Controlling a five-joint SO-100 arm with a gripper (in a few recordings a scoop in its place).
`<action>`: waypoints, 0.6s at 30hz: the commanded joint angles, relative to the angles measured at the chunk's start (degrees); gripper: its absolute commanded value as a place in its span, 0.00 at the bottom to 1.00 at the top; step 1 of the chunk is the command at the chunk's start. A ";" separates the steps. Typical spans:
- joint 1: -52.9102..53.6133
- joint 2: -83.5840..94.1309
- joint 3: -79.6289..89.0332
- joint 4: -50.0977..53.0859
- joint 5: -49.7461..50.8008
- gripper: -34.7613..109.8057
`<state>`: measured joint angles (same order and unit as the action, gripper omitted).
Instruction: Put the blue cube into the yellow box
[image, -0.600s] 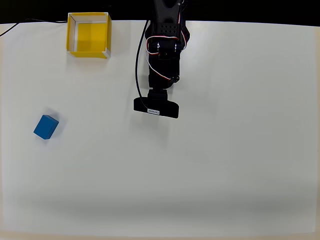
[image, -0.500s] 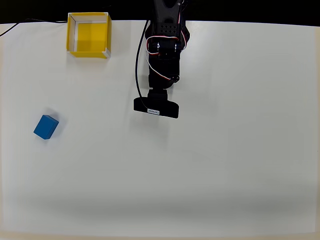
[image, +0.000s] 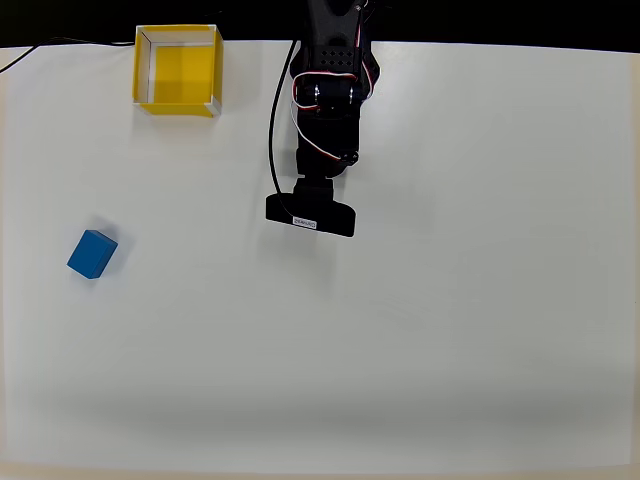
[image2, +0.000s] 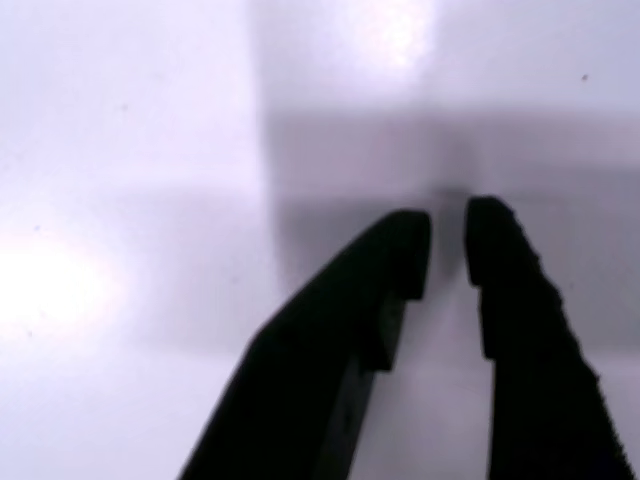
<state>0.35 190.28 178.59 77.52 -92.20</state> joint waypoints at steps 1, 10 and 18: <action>2.99 -0.53 -2.37 -3.60 -0.35 0.24; 19.34 -26.54 -29.09 -13.71 0.44 0.38; 36.74 -49.48 -53.00 -13.71 1.05 0.55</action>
<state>29.18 147.66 140.27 64.51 -90.18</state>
